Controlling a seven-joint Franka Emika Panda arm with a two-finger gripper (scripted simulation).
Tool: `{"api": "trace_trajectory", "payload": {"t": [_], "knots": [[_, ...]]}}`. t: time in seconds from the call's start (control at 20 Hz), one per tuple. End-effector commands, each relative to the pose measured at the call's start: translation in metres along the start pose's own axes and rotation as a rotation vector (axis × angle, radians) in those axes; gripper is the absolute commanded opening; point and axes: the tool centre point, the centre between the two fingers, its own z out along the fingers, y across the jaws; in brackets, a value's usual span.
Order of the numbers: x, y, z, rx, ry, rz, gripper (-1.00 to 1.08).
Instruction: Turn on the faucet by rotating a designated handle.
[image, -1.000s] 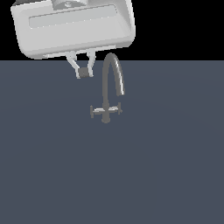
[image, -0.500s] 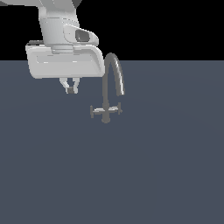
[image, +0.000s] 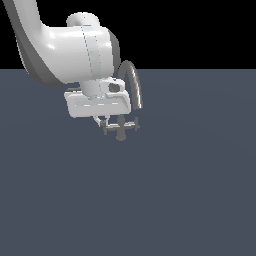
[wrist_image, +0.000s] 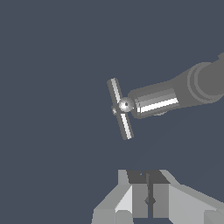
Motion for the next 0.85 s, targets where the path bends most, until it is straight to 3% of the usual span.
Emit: {"api": "trace_trajectory", "payload": {"t": [0.0,0.05,0.1,0.15,0.2,0.25,0.3,0.35,0.45,0.5,0.55,0.6,0.65,0.7,0.75,0.8], "knots": [[0.009,0.035,0.027,0.024,0.005,0.07,-0.79],[0.017,0.006,0.035,0.01,0.029,-0.027,-0.44],[0.015,-0.002,0.034,0.008,0.032,-0.041,-0.44],[0.028,-0.014,0.04,-0.001,0.071,-0.116,-0.64],[-0.013,0.014,0.084,0.007,-0.024,-0.087,-0.54],[-0.013,0.014,0.084,0.007,-0.024,-0.086,-0.54],[0.053,0.009,0.094,-0.003,0.044,-0.014,0.16],[0.05,0.048,0.057,-0.013,0.111,0.056,0.16],[0.048,-0.016,0.053,0.04,0.133,-0.086,0.2],[0.059,0.073,0.065,-0.029,0.14,-0.02,0.19],[0.057,0.015,0.067,0.015,0.156,-0.084,-0.36],[0.061,0.021,0.072,-0.015,0.178,-0.072,0.69],[0.073,0.028,0.084,-0.015,0.18,0.029,0.32],[0.069,0.091,0.083,-0.014,0.181,0.129,0.32],[0.072,0.083,0.083,0.003,0.197,0.063,0.21],[0.062,0.055,0.088,0.009,0.18,-0.025,0.06]]}}
